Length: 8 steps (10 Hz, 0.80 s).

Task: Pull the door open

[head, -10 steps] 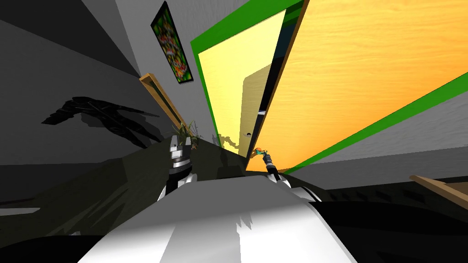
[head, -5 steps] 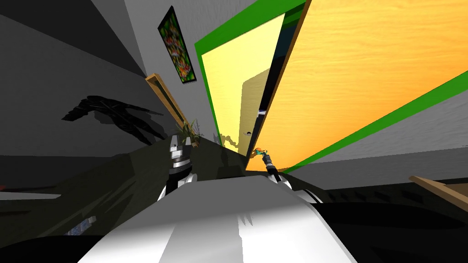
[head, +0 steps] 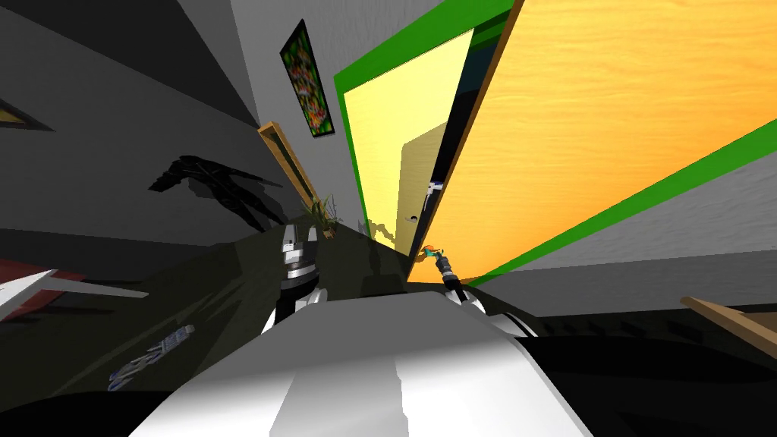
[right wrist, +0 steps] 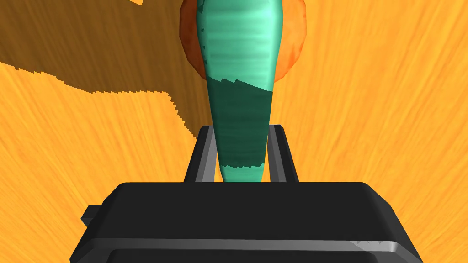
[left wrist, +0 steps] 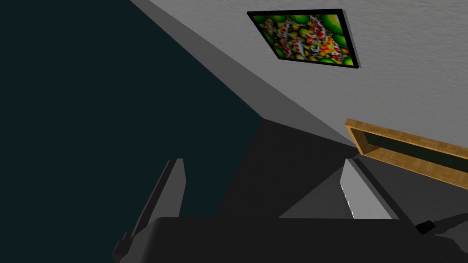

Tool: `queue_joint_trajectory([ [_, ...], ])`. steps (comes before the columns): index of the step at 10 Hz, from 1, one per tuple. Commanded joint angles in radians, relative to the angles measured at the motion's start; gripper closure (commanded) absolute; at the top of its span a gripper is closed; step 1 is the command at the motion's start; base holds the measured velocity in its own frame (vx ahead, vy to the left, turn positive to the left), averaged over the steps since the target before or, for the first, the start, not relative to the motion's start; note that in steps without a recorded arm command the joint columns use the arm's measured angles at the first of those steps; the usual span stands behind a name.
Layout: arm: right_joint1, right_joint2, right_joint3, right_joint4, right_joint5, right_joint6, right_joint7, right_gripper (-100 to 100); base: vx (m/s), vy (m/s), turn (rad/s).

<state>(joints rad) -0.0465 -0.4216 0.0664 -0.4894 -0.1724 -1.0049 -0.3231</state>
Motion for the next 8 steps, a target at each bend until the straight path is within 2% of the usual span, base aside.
queue_joint_trajectory([
  [1,0.006,0.004,0.025,-0.004,0.003,-0.011,-0.008,100,-0.233,-0.052,0.157],
  [5,0.004,-0.005,0.065,0.0,0.002,-0.032,-0.023,100,-0.233,-0.085,0.145],
  [6,0.004,-0.014,0.055,0.01,-0.001,-0.03,-0.024,100,-0.094,-0.045,0.026],
  [7,0.028,-0.027,0.071,0.015,0.003,-0.066,-0.041,100,-0.128,-0.02,0.158],
  [8,0.035,-0.031,0.075,0.016,0.004,-0.077,-0.046,100,-0.176,-0.037,0.144],
])
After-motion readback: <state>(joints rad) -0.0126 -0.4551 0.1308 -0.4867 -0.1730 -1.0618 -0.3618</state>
